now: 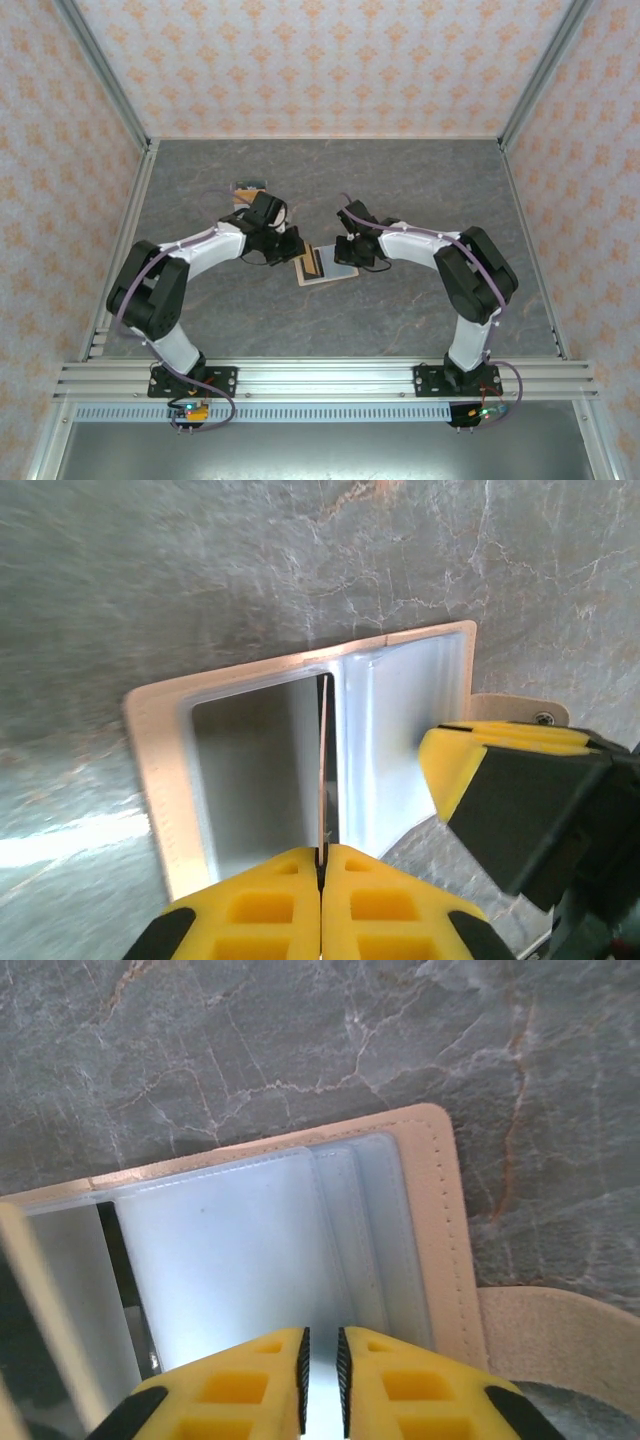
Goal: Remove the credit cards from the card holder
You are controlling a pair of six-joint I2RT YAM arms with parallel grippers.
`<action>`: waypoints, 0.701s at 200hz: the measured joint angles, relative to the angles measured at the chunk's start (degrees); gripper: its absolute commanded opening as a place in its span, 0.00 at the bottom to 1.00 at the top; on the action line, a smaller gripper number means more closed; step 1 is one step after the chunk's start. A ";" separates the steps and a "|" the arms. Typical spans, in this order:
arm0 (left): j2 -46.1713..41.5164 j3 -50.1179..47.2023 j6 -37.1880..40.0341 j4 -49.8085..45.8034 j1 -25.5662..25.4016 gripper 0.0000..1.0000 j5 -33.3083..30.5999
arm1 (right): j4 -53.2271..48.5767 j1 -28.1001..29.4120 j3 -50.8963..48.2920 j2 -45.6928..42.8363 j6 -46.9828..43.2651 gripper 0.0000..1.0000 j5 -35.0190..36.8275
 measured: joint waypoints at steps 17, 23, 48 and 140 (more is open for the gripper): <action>-3.13 1.29 2.69 -3.91 1.40 0.05 -1.84 | -1.03 -0.04 0.22 -0.87 0.04 0.39 1.03; -4.09 1.97 3.58 -5.22 2.01 0.05 -2.49 | -1.27 -0.13 0.22 -1.38 -0.24 0.43 1.22; -7.98 6.03 8.50 -10.54 5.46 0.03 -7.50 | -1.73 -0.57 0.22 -4.61 -0.59 0.63 2.08; -11.39 18.47 33.48 -12.81 11.06 0.04 -27.80 | -0.90 -2.64 -1.84 -12.68 -2.08 0.99 4.79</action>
